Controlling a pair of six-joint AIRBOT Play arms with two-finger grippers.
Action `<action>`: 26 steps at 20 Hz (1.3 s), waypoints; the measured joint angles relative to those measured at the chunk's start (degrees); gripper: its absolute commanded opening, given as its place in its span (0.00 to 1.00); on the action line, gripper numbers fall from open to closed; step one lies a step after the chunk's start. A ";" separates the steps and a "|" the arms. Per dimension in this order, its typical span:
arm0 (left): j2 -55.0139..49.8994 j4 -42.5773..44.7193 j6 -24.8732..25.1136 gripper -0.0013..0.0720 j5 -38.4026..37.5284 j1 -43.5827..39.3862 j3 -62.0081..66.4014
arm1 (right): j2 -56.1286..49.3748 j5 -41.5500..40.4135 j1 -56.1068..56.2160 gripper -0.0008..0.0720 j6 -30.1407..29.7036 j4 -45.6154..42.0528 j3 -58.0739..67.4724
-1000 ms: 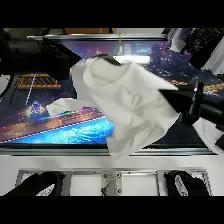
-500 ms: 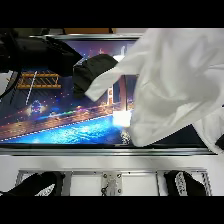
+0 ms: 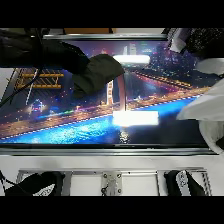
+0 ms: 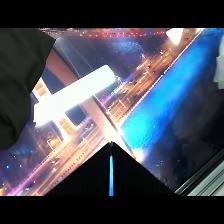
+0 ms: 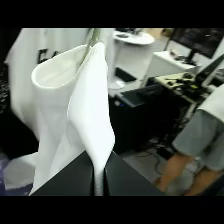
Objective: Fold the clothes and pants, and hang the long-sleeved shirts on hangers.
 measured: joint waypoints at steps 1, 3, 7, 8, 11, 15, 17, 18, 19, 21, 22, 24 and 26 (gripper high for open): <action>-0.52 0.00 0.00 0.04 0.00 0.00 0.00 | -0.98 -0.46 -1.09 0.03 0.94 -1.62 2.23; -1.49 0.00 -0.02 0.04 0.02 0.00 0.00 | -2.97 -1.14 -3.69 0.03 3.04 -3.93 6.45; -2.75 0.00 -0.02 0.04 0.04 0.00 0.00 | -5.53 -1.62 -9.31 0.03 7.41 -6.14 11.50; -2.89 -0.02 -0.02 0.04 0.07 0.00 0.00 | -5.79 -2.03 -10.40 0.03 8.55 -6.34 12.04; -3.10 -0.04 -0.04 0.04 0.17 0.00 0.00 | -6.14 -4.39 -12.48 0.03 11.72 -6.73 12.98; -3.19 -0.07 -0.04 0.04 0.15 0.00 0.00 | -6.34 -5.79 -13.33 0.03 13.70 -7.10 13.33; -3.21 -0.07 -0.07 0.04 0.15 0.00 0.00 | -6.45 -6.05 -13.49 0.03 14.27 -7.13 13.42; -3.21 -0.09 -0.11 0.04 0.15 0.00 0.00 | -6.58 -6.25 -13.55 0.03 14.40 -7.15 13.42; -3.21 -0.09 -0.15 0.04 0.15 0.00 0.00 | -6.73 -6.25 -13.57 0.03 14.51 -7.13 13.42; -3.21 -0.11 -0.15 0.04 0.15 0.00 0.00 | -7.13 -5.84 -13.60 0.03 14.69 -7.15 13.42; -3.21 -0.13 -0.15 0.04 0.15 0.00 0.00 | -7.37 -5.66 -13.60 0.03 14.69 -7.54 13.44; -3.21 -0.15 -0.15 0.04 0.11 0.00 0.00 | -7.91 -5.27 -13.62 0.03 14.75 -8.22 13.44; -3.21 -0.13 -0.13 0.04 0.04 0.00 0.00 | -8.59 -4.98 -13.62 0.03 14.88 -8.90 13.44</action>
